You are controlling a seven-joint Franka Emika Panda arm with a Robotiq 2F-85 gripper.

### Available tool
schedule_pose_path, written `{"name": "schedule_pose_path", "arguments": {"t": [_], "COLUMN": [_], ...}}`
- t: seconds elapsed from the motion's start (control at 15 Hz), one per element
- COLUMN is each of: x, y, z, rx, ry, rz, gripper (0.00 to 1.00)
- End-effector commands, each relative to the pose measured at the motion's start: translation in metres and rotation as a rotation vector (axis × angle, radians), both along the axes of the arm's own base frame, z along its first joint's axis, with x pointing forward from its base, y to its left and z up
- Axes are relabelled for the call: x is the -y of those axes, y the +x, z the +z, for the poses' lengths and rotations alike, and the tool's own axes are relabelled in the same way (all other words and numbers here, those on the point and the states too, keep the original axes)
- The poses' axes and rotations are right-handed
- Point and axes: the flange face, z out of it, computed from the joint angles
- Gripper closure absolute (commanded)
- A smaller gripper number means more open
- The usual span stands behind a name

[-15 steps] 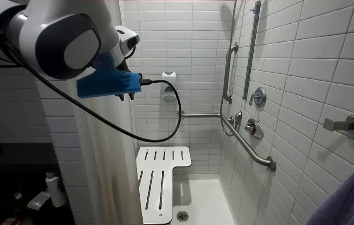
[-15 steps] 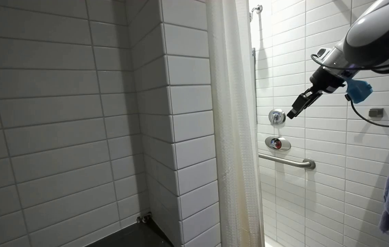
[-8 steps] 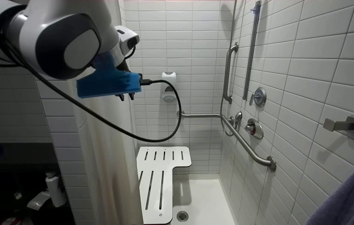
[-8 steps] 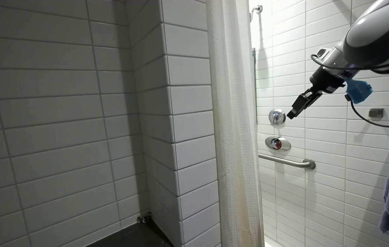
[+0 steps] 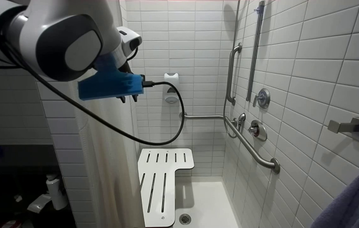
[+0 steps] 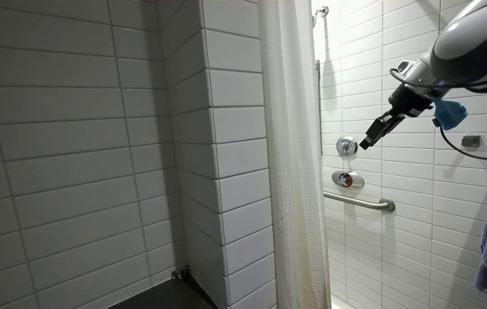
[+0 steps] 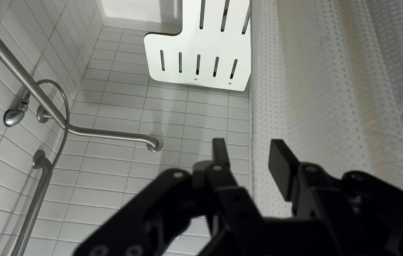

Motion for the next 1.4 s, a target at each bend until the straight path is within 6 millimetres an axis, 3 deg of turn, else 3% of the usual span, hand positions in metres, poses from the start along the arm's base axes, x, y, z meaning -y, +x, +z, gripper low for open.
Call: {"name": "schedule_pose_path", "arguments": {"t": [0.0,0.33,0.6,1.33], "x": [0.011,0.043,0.059,0.05], "y": [-0.016,-0.015,-0.012,0.008], "z": [-0.011,-0.019,-0.024,0.0], "rx": [0.005,0.019,0.02,0.05], "ry": [0.013,0.009,-0.025,-0.125], "rz": [-0.026,0.004,0.112,0.453], "gripper": [0.31,0.0,0.0,0.0]}}
